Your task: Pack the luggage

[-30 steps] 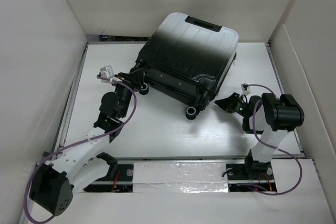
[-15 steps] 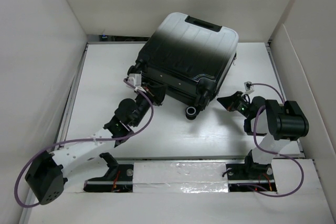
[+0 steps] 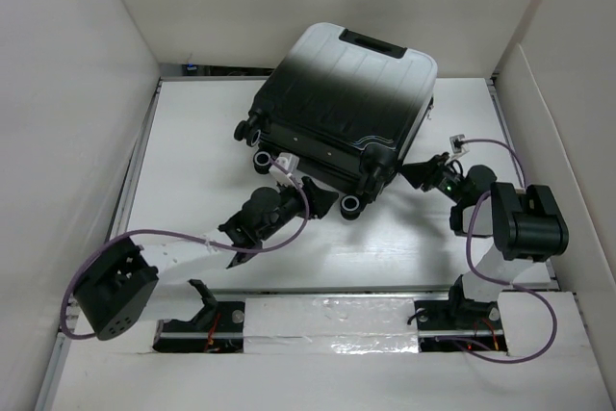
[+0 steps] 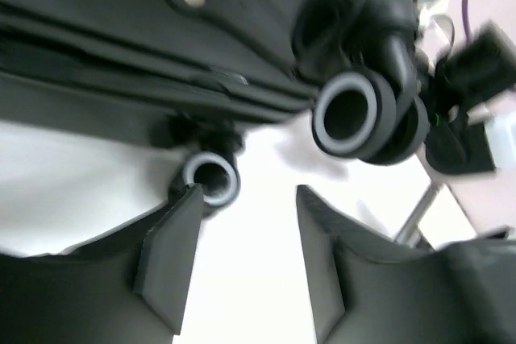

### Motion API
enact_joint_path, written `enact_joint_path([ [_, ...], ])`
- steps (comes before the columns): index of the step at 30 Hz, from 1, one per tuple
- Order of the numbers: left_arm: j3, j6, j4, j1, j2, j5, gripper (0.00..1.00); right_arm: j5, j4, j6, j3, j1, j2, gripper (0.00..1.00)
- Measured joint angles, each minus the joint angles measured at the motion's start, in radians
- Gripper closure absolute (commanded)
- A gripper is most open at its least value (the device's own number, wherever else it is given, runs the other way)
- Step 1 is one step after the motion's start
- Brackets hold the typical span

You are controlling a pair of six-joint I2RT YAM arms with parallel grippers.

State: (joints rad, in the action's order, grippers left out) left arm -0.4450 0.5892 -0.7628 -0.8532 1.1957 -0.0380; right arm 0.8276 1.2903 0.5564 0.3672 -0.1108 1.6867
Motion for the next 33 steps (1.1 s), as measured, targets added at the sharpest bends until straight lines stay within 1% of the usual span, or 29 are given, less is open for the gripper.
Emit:
enact_joint_path([
  [1, -0.003, 0.000, -0.005, -0.012, 0.018, 0.012, 0.48, 0.014, -0.001, -0.011, 0.015, 0.000, 0.000, 0.59],
  [3, -0.024, -0.009, -0.003, -0.040, 0.052, 0.038, 0.45, 0.042, -0.004, -0.018, 0.037, -0.002, 0.016, 0.63],
  [5, -0.055, -0.017, 0.001, -0.064, 0.075, 0.057, 0.42, 0.074, -0.003, -0.011, 0.057, -0.007, 0.042, 0.64],
  [8, -0.099, -0.029, 0.000, -0.080, 0.086, 0.076, 0.38, 0.135, 0.004, 0.020, 0.105, -0.019, 0.096, 0.59],
  [11, -0.124, -0.036, -0.005, -0.082, 0.088, 0.087, 0.33, 0.173, 0.008, 0.043, 0.129, -0.028, 0.125, 0.59],
  [13, -0.140, -0.039, -0.006, -0.083, 0.100, 0.094, 0.30, 0.179, 0.011, 0.049, 0.131, -0.028, 0.127, 0.62],
  [15, -0.160, -0.043, -0.006, -0.084, 0.125, 0.107, 0.29, 0.184, 0.013, 0.053, 0.132, -0.028, 0.127, 0.66],
  [17, -0.181, -0.047, -0.002, -0.084, 0.156, 0.120, 0.26, 0.191, 0.019, 0.060, 0.132, -0.028, 0.129, 0.68],
  [20, -0.217, -0.051, 0.005, -0.084, 0.201, 0.144, 0.25, 0.195, 0.029, 0.071, 0.133, -0.027, 0.136, 0.71],
  [21, -0.228, -0.051, 0.006, -0.084, 0.214, 0.152, 0.25, 0.197, 0.033, 0.074, 0.133, -0.027, 0.138, 0.75],
  [22, -0.237, -0.051, 0.006, -0.084, 0.224, 0.159, 0.25, 0.199, 0.039, 0.078, 0.133, -0.027, 0.140, 0.78],
  [23, -0.247, -0.051, 0.005, -0.084, 0.233, 0.165, 0.25, 0.198, 0.042, 0.080, 0.133, -0.025, 0.141, 0.78],
  [26, -0.275, -0.054, 0.005, -0.088, 0.256, 0.175, 0.25, 0.199, 0.046, 0.081, 0.131, -0.024, 0.141, 0.85],
  [27, -0.283, -0.055, 0.005, -0.090, 0.263, 0.177, 0.25, 0.196, 0.047, 0.081, 0.127, -0.024, 0.141, 0.89],
  [29, -0.301, -0.057, 0.005, -0.094, 0.276, 0.182, 0.26, 0.185, 0.049, 0.080, 0.118, -0.024, 0.141, 0.92],
  [30, -0.309, -0.058, 0.005, -0.095, 0.283, 0.184, 0.26, 0.179, 0.052, 0.080, 0.113, -0.023, 0.141, 0.96],
  [33, -0.337, -0.059, 0.007, -0.095, 0.311, 0.188, 0.27, 0.153, 0.072, 0.080, 0.094, -0.019, 0.138, 1.00],
])
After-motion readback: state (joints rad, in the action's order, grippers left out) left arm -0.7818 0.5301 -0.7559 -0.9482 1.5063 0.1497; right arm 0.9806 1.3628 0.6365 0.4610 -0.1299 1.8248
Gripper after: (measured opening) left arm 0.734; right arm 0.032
